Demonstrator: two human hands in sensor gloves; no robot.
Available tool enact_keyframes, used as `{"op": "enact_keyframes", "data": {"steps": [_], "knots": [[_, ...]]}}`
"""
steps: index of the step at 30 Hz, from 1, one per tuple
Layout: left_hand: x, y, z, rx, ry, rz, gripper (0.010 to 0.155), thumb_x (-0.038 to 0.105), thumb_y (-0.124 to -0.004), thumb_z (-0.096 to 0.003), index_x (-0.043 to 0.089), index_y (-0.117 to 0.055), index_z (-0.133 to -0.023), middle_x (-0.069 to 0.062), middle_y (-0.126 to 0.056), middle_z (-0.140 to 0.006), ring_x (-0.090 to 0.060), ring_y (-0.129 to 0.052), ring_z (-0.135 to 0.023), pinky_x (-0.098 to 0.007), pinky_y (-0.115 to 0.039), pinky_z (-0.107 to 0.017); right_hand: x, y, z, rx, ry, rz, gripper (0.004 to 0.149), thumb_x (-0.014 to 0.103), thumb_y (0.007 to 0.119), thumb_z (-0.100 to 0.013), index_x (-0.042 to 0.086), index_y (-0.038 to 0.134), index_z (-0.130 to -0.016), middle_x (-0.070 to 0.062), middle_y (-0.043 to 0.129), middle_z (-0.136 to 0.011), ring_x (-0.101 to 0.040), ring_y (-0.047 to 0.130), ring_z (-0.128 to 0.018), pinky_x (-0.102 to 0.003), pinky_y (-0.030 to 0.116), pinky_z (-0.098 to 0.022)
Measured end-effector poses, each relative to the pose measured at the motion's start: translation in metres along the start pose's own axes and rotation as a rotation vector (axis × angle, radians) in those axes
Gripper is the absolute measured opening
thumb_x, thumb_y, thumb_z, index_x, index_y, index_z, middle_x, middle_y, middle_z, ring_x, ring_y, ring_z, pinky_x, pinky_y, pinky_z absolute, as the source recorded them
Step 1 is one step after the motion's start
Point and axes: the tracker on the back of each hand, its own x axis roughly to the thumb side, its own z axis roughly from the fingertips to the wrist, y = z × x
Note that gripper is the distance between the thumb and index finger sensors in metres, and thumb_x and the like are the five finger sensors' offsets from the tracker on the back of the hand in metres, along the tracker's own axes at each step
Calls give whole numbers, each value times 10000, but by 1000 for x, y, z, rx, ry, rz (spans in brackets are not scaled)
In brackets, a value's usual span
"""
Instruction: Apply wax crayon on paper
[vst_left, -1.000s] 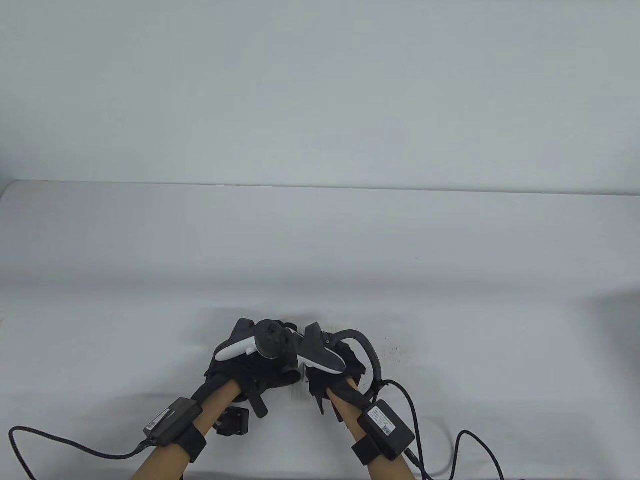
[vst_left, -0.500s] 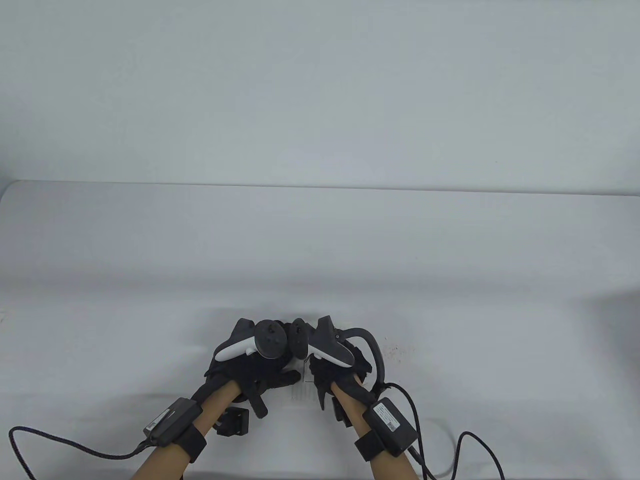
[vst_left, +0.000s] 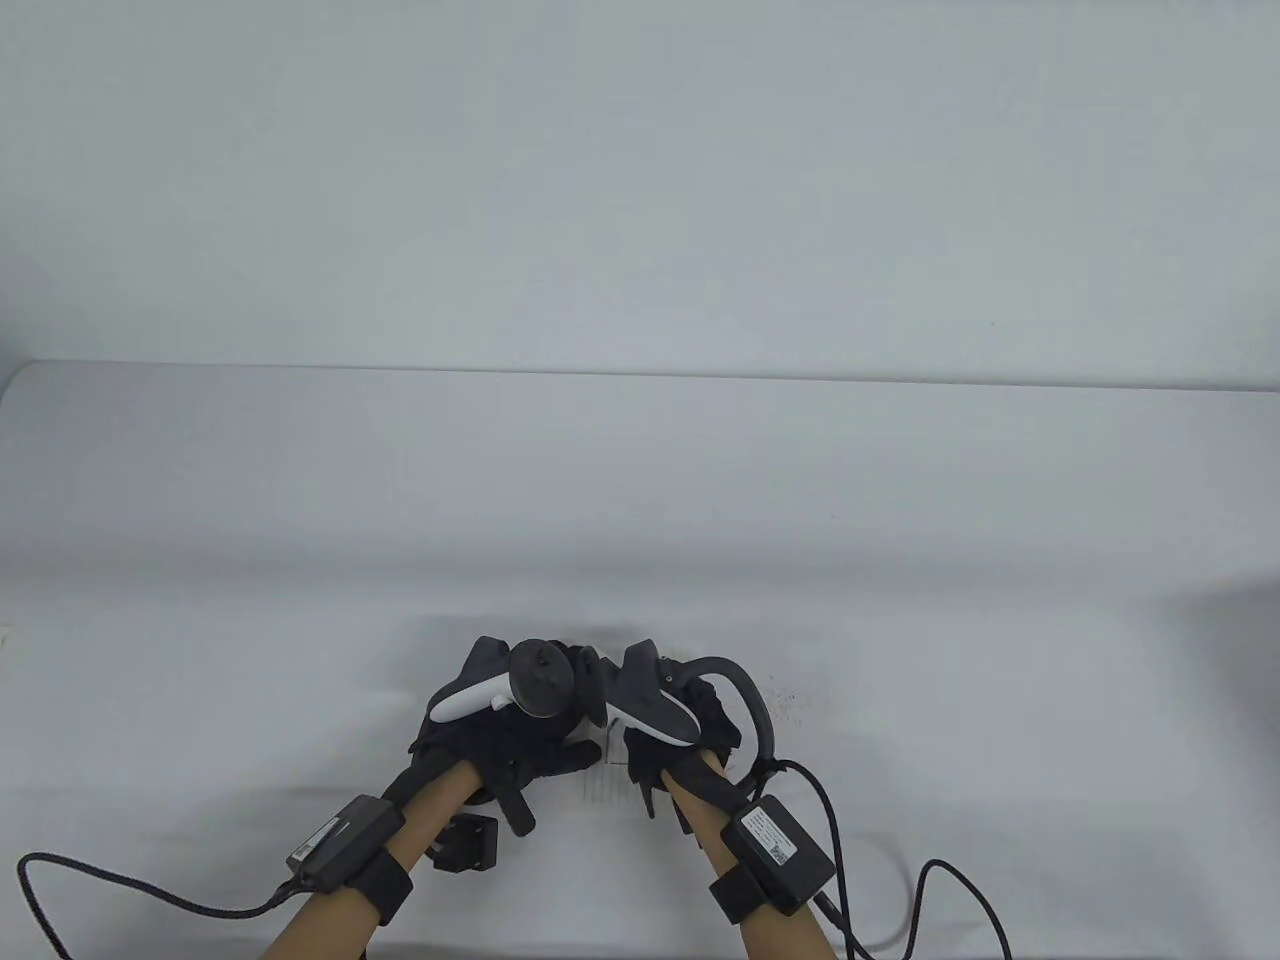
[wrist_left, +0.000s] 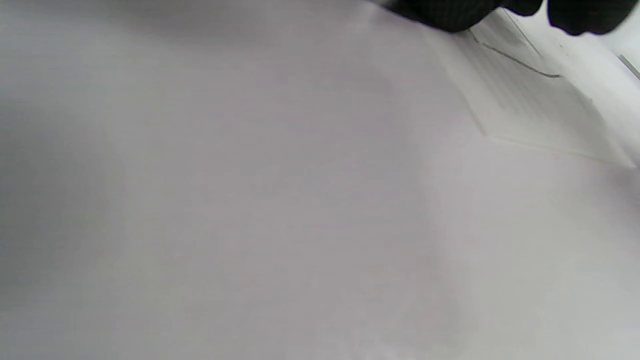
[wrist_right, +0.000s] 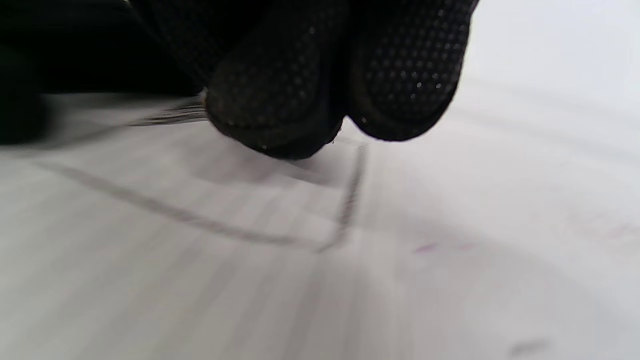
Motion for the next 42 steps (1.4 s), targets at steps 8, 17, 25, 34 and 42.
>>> {"op": "enact_keyframes", "data": {"steps": [8,17,25,34,42], "knots": [[0,0,0,-1,-1,1,776,566,-516,-569,451,93,-1035,218,236,-1091,-93,302,-1024,-484,239,-687,-14,3,-10,-56,175,29,373,274,789,-512,170,821,-870,-114,952,-665,-23,967,-357,-286,876,-338],[0,0,0,0,0,-4,778,564,-519,-569,450,91,-1038,216,230,-1095,-102,296,-1028,-488,234,-691,-3,1,-2,135,18,-124,383,275,789,-518,176,802,-887,-118,942,-683,-33,969,-368,-293,872,-348],[0,0,0,-2,2,-8,778,564,-520,-569,452,92,-1036,220,230,-1094,-101,296,-1028,-489,232,-692,8,0,3,139,-59,-85,395,271,786,-517,149,796,-893,-117,946,-668,-31,970,-354,-292,872,-339],[1,0,0,-2,1,-7,776,564,-517,-570,449,92,-1037,213,233,-1094,-101,299,-1027,-490,233,-689,-15,6,-12,-36,194,24,369,277,786,-514,177,824,-867,-108,956,-659,-24,965,-349,-285,875,-330],[1,0,0,-2,0,-6,778,563,-519,-570,449,92,-1038,216,232,-1094,-105,299,-1026,-489,235,-689,7,-1,4,190,-31,-94,373,276,768,-528,184,796,-889,-108,941,-685,-44,962,-375,-304,861,-359]]}}
